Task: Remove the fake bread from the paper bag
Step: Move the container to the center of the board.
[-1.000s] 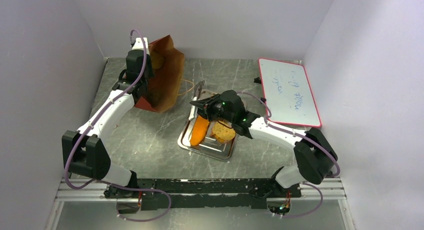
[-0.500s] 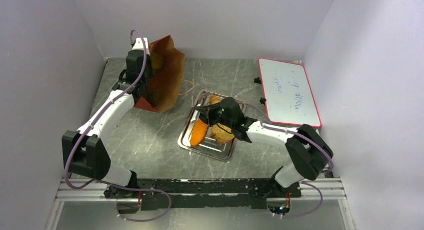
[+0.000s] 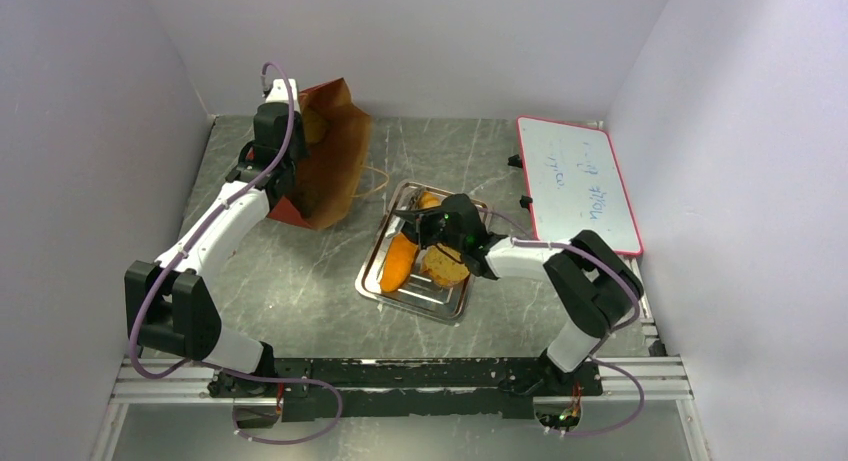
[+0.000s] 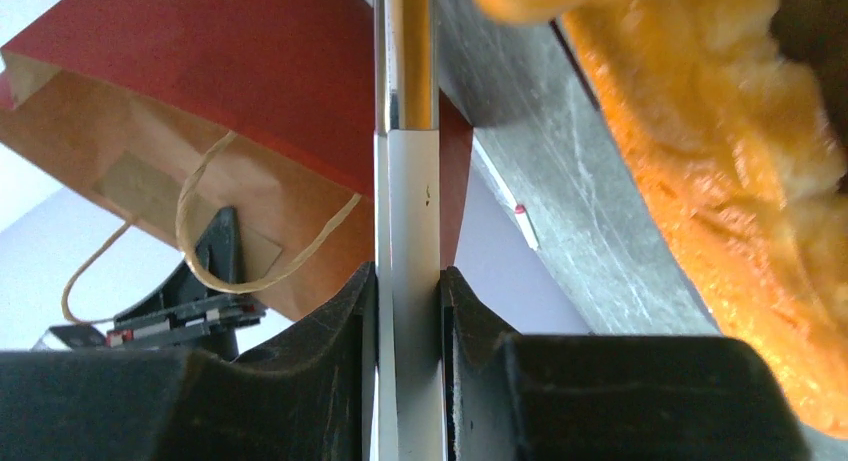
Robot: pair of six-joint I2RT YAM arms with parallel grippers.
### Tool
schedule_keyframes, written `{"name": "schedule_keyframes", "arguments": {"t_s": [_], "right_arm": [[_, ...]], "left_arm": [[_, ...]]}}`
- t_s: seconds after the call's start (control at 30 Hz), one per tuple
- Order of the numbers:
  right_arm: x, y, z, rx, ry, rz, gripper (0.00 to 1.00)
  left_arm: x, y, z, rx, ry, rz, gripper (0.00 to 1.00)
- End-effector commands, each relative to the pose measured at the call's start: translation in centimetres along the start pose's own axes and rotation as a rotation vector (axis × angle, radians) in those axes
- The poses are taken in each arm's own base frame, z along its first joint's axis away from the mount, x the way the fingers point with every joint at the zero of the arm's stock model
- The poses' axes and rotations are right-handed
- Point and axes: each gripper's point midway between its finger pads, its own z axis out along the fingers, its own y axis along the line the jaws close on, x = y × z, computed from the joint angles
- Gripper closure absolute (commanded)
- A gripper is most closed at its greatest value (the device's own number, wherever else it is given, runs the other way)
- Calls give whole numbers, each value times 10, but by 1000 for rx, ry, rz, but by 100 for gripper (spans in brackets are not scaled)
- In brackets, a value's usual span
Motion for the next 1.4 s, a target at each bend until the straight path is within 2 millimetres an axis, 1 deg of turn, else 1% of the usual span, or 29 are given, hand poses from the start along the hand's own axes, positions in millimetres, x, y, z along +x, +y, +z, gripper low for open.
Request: {"name": "schedule_keyframes", "arguments": {"t_s": [0.0,0.23,0.5,0.7,0.77,0.8,0.87,0.9,1.1,1.2,1.27,1.3,1.37], "right_arm": [[-5,9,7,-41,36,30,100],[-27,7,20,-38,43,59,100],[-48,8,37,-30,61,82,100],[-68,14,57,-19,67,81,100],[-69,15,66,-9,78,77,100],[-77,24,67,-24,71,81,100],[-89,21,78,-9,61,86,100],[-90,29,82,-19,63,80,100],[-107,46,108,-9,61,54,100],[-111,57,118,-13,64,22,100],[-109,69,121,-23,67,-19,100],[-107,79,122,-34,74,-49,100],[-103,92,122,-40,74,-120,100]], "left_arm": [[-9,1,1,4,-39,-32,93],[-5,0,3,6,-31,-34,93],[-2,-4,8,16,-18,-31,93],[-2,-8,15,21,-11,-20,93],[0,-9,17,24,-8,-18,93],[1,-9,18,25,-5,-16,93],[1,-10,19,26,-3,-11,93],[1,-11,20,28,-2,-8,93],[-6,-12,25,24,-11,5,93],[-7,-13,28,22,-10,8,93],[-7,-12,28,20,-9,9,93],[-6,-12,28,20,-9,8,93],[-5,-13,28,23,-10,1,93]]}}
